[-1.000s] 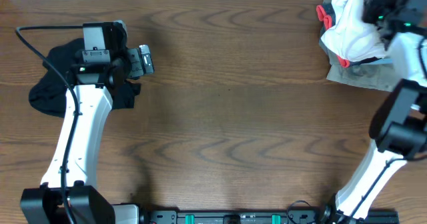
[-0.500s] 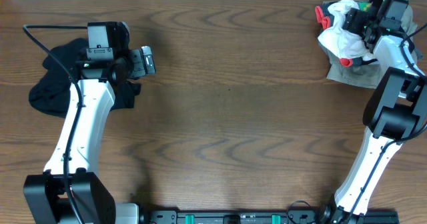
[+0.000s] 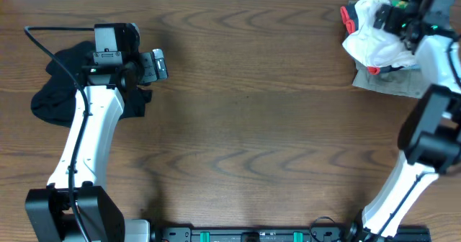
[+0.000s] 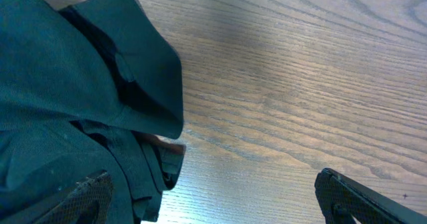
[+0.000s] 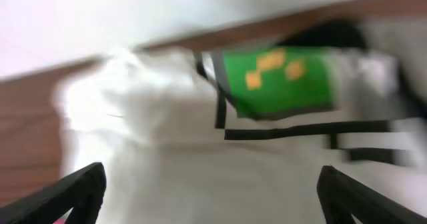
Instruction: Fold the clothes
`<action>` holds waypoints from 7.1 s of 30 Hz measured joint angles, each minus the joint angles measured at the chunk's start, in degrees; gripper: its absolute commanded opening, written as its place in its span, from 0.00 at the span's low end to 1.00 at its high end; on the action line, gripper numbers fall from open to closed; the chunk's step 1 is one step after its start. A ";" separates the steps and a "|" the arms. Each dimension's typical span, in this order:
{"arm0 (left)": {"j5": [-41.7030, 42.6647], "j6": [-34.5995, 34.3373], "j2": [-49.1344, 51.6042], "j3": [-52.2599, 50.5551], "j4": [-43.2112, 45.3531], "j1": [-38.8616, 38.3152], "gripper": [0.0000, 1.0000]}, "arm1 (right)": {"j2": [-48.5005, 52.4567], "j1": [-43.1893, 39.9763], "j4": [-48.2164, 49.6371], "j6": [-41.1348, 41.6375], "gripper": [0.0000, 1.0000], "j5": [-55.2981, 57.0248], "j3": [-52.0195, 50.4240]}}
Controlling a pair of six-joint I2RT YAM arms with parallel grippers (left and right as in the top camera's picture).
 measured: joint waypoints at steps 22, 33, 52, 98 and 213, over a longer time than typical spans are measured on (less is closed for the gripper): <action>0.00 -0.02 0.00 0.00 0.02 0.00 0.98 | -31.10 13.73 -30.03 5.73 0.99 -30.71 1.01; 0.00 0.00 0.00 0.00 0.02 0.00 0.98 | -31.10 16.96 -35.82 5.86 0.99 -34.80 0.98; 0.00 -0.02 0.00 0.00 0.02 0.00 0.98 | -69.16 21.59 -7.08 -16.15 0.99 -9.01 -39.58; 0.00 -0.02 0.02 0.00 0.02 0.00 0.98 | -124.04 14.36 15.63 -7.43 0.99 -3.82 -102.57; -1.29 -0.04 -89.20 -71.04 29.94 -0.07 0.98 | -124.10 14.36 15.56 -7.43 0.99 -3.41 -102.57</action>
